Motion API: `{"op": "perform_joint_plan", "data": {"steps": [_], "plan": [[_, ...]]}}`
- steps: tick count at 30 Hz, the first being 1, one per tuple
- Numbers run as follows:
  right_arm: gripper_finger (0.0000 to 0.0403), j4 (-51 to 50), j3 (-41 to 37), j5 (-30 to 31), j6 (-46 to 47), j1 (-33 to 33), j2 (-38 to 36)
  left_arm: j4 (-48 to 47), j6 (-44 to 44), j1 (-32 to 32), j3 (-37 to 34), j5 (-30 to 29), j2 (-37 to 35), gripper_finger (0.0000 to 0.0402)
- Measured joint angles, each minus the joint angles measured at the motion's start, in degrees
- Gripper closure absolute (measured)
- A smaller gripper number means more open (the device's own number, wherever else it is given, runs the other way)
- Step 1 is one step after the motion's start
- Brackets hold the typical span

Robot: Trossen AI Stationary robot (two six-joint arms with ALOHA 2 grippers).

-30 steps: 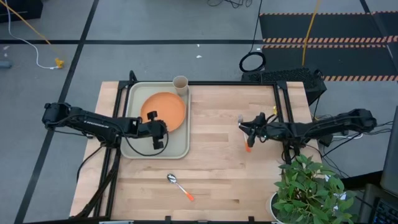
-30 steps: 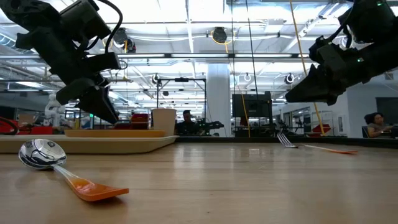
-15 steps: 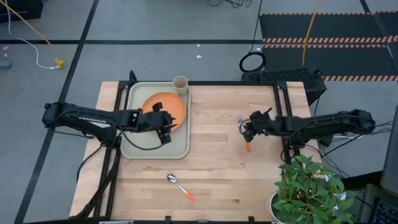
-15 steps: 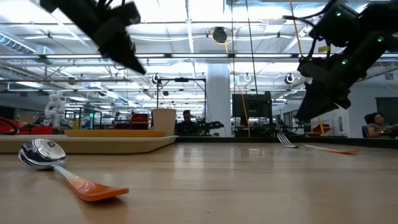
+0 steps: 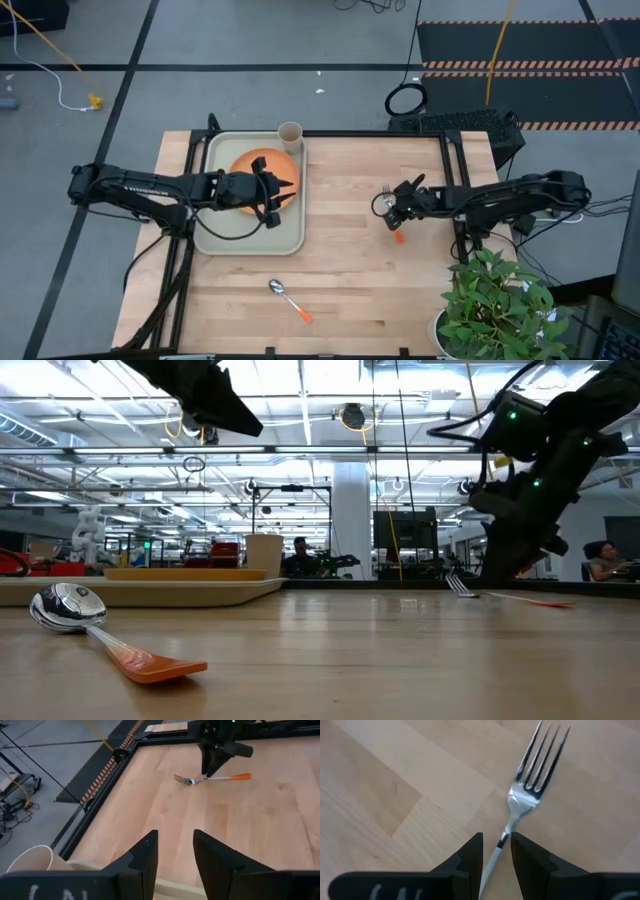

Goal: Pick and place plate/cup/fork/spoon on tray
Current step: Put the orange fork on the light brown tray

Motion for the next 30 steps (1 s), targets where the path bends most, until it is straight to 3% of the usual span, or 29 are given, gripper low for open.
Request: {"op": "perform_joint_plan", "data": {"steps": [12,30], "plan": [[0.0309,0.6,3.2,0.2,-0.8,0.0,9.3,0.6,0.2,0.0,0.0,0.0,0.0,0.0276],[0.0309,-4.2,5.8,2.4,-2.7,0.1,6.7,0.5,-0.1,0.1,0.0,0.0,0.0,0.0273]]}}
